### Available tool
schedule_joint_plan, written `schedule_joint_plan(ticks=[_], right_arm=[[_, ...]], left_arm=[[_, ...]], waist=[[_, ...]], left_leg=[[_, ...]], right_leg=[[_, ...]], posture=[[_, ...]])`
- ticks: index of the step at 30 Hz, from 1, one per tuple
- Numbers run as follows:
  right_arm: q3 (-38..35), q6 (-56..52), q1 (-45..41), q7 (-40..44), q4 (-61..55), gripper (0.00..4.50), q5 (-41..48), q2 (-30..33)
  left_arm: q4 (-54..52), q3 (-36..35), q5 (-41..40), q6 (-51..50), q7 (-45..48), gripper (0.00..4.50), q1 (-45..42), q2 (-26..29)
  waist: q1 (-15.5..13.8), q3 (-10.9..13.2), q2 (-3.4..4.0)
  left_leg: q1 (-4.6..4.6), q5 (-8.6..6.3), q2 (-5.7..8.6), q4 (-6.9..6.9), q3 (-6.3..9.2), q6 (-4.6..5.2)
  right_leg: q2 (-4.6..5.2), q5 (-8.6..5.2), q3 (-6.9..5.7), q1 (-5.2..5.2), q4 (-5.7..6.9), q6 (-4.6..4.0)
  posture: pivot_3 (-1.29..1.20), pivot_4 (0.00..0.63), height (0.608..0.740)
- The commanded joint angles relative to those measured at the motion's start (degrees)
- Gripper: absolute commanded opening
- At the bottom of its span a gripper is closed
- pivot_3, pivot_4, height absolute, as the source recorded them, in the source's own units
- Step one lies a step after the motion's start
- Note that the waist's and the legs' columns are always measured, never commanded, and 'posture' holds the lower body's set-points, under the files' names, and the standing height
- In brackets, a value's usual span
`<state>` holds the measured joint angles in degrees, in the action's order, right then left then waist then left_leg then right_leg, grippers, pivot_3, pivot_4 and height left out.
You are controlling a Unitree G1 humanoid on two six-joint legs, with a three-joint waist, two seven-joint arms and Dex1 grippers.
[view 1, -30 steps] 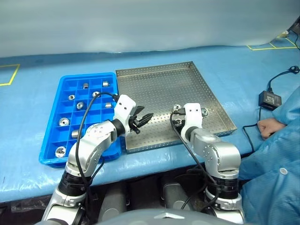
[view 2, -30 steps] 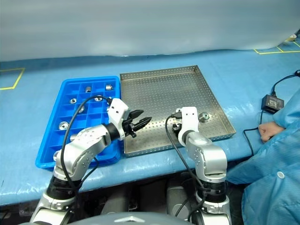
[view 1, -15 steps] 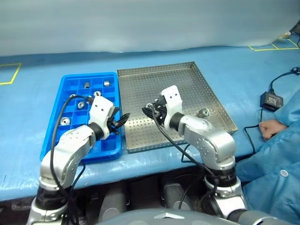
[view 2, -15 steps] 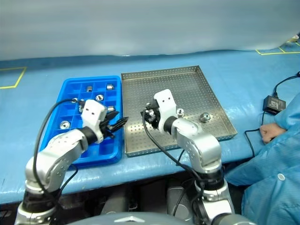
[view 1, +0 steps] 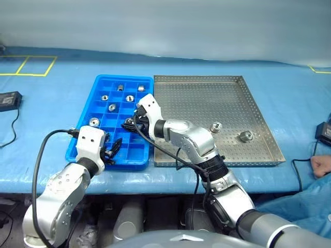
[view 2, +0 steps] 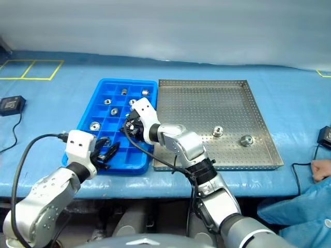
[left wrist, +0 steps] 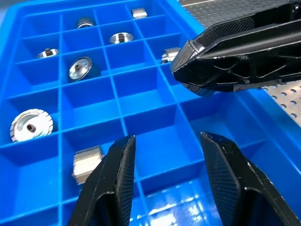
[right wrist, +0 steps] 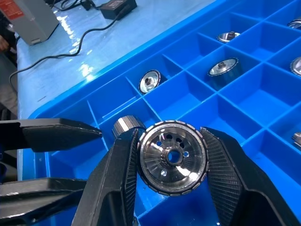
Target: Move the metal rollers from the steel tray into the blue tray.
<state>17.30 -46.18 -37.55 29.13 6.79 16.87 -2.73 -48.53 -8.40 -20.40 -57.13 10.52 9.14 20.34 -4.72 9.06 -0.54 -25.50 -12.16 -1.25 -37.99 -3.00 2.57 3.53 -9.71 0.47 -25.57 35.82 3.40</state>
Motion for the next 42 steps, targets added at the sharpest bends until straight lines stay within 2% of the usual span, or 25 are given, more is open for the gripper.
schedule_joint_plan(ticks=[1,7,18,21,23,27,30,36,38,42], right_arm=[[-0.2,3.4,-2.7,2.3,2.2,1.69,0.1,-1.1],[-0.6,9.3,-7.2,2.0,14.0,1.69,-3.0,-3.7],[-5.0,16.1,-13.3,0.2,28.0,1.69,-4.6,-6.3],[-5.2,17.4,-13.6,0.5,28.4,2.69,-5.0,-6.4],[-4.8,18.5,-12.2,-0.6,25.2,3.31,-5.9,-6.0],[-5.1,15.1,-6.9,-3.0,11.6,3.31,-6.3,-2.7],[-4.5,10.1,-0.6,-6.4,-2.2,3.31,-10.1,3.4],[-12.3,-7.2,11.9,-16.3,-25.0,3.31,-13.6,11.3],[-14.6,-10.2,13.9,-18.8,-28.1,3.31,-13.9,11.3],[-18.4,-13.2,15.6,-24.2,-27.8,3.31,-14.0,6.9]], left_arm=[[-2.9,0.7,-0.2,1.2,-0.5,2.38,0.3,-0.5],[-1.7,4.3,0.5,2.0,-1.0,2.38,0.1,-1.3],[1.8,11.4,1.5,2.9,-1.7,2.38,-3.7,-2.7],[2.4,13.2,1.7,3.0,-1.9,2.38,-4.6,-3.3],[2.8,13.9,1.8,3.0,-1.5,2.38,-5.3,-3.3],[4.2,14.4,1.5,3.7,-0.5,2.38,-7.4,-3.4],[5.9,13.6,0.5,5.5,1.1,2.38,-9.6,-4.0],[12.0,15.9,-1.0,9.0,6.8,2.38,-16.6,-4.5],[14.7,17.0,-0.8,10.4,8.7,2.38,-19.2,-4.4],[20.8,19.8,0.1,13.0,12.2,2.38,-25.0,-4.7]], waist=[[-0.5,0.0,0.00],[-0.9,0.0,-0.01],[-1.0,0.0,-0.03],[-1.0,0.0,-0.03],[-1.0,0.0,-0.03],[-0.8,0.0,-0.03],[-0.9,0.0,-0.04],[0.7,0.0,-0.06],[2.0,0.0,-0.06],[5.4,-0.1,-0.05]], left_leg=[[0.00,-0.01,-0.02,0.03,0.01,-0.05],[-0.01,0.23,0.07,0.26,0.04,-0.01],[-0.02,0.42,0.02,0.54,0.33,-0.35],[-0.02,0.44,0.01,0.54,0.33,-0.38],[-0.02,0.44,0.00,0.54,0.35,-0.38],[-0.06,0.44,-0.01,0.54,0.47,-0.38],[-0.08,0.44,0.03,0.55,0.52,-0.37],[-0.12,0.43,0.02,0.47,0.46,-0.29],[-0.11,0.44,0.10,0.45,0.40,-0.30],[-0.05,0.46,-0.02,0.39,0.37,-0.29]], right_leg=[[-0.01,-0.01,-0.03,0.00,0.00,-0.03],[-0.18,-0.08,-0.13,0.07,0.05,-0.25],[-0.36,-0.25,-0.53,0.11,0.08,-0.54],[-0.38,-0.33,-0.56,0.13,0.08,-0.41],[-0.38,-0.33,-0.56,0.14,0.08,-0.41],[-0.37,-0.33,-0.57,0.10,0.08,-0.44],[-0.35,-0.31,-0.57,0.12,0.07,-0.50],[-0.07,-0.32,-0.64,0.14,0.06,-0.51],[-0.15,-0.34,-0.65,0.15,0.09,-0.48],[-0.33,-0.33,-0.61,0.17,0.15,-0.48]], posture=[[0.32,0.150,0.740],[0.32,0.150,0.740],[0.31,0.150,0.740],[0.30,0.150,0.740],[0.29,0.150,0.740],[0.23,0.150,0.740],[0.18,0.150,0.740],[0.03,0.150,0.740],[-0.01,0.150,0.740],[-0.08,0.150,0.740]])
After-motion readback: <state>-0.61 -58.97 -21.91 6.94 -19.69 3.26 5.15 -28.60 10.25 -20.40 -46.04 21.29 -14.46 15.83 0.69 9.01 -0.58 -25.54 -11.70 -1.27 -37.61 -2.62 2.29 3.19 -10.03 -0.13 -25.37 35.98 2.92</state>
